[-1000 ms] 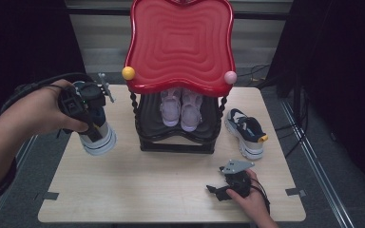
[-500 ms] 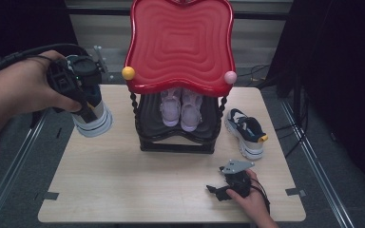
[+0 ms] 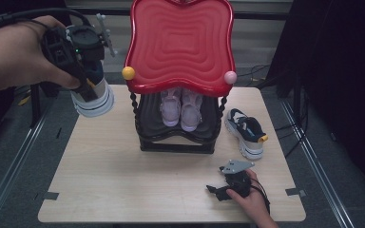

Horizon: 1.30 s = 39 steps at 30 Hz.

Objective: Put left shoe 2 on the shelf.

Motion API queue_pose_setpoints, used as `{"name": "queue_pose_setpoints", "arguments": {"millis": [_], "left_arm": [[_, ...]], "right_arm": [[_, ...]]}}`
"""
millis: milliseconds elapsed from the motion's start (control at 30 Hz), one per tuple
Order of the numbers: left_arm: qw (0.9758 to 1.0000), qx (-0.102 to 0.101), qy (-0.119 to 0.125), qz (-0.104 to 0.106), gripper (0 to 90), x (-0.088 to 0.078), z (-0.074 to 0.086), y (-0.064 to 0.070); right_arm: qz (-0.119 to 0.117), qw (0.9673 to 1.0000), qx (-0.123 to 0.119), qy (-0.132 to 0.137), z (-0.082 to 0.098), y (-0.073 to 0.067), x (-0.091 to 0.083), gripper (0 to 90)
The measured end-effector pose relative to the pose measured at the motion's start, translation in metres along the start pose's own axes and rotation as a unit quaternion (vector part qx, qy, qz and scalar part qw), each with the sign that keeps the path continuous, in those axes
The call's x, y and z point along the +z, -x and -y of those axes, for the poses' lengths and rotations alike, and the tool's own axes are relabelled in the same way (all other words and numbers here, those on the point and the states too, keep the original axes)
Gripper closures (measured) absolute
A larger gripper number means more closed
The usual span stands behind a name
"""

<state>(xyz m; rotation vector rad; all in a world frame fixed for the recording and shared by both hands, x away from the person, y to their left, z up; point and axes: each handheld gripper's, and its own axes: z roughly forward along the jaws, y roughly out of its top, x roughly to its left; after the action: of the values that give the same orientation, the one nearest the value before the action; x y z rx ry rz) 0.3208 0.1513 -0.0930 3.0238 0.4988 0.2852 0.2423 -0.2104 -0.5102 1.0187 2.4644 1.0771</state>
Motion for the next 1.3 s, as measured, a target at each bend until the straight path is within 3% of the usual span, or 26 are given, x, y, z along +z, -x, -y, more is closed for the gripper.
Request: {"name": "queue_pose_setpoints", "arguments": {"millis": [500,633,767,1033,1100,1300], "left_arm": [[0.9979,0.045,0.028,-0.036,71.7,-0.024,-0.029,0.006],[0.9963,0.067,0.021,-0.048,71.7,-0.027,-0.042,0.009],[0.9954,0.076,0.025,-0.052,71.6,-0.027,-0.05,0.01],[0.988,0.125,0.037,-0.082,71.6,-0.025,-0.077,0.014],[0.9881,0.125,0.037,-0.081,71.6,-0.024,-0.08,0.014],[0.9851,0.138,0.04,-0.093,71.5,-0.013,-0.097,0.011]], "right_arm": [[0.0,1.0,0.0,0.0,0.0,0.0,0.0,13.5],[0.0,1.0,0.0,0.0,0.0,0.0,0.0,13.5],[0.0,1.0,0.0,0.0,0.0,0.0,0.0,13.4],[0.0,1.0,-0.001,0.001,0.0,0.0,0.0,13.5],[0.001,1.0,-0.002,0.0,0.0,0.0,0.0,13.5],[0.001,1.0,-0.003,0.0,0.0,0.0,0.0,13.4]]}}
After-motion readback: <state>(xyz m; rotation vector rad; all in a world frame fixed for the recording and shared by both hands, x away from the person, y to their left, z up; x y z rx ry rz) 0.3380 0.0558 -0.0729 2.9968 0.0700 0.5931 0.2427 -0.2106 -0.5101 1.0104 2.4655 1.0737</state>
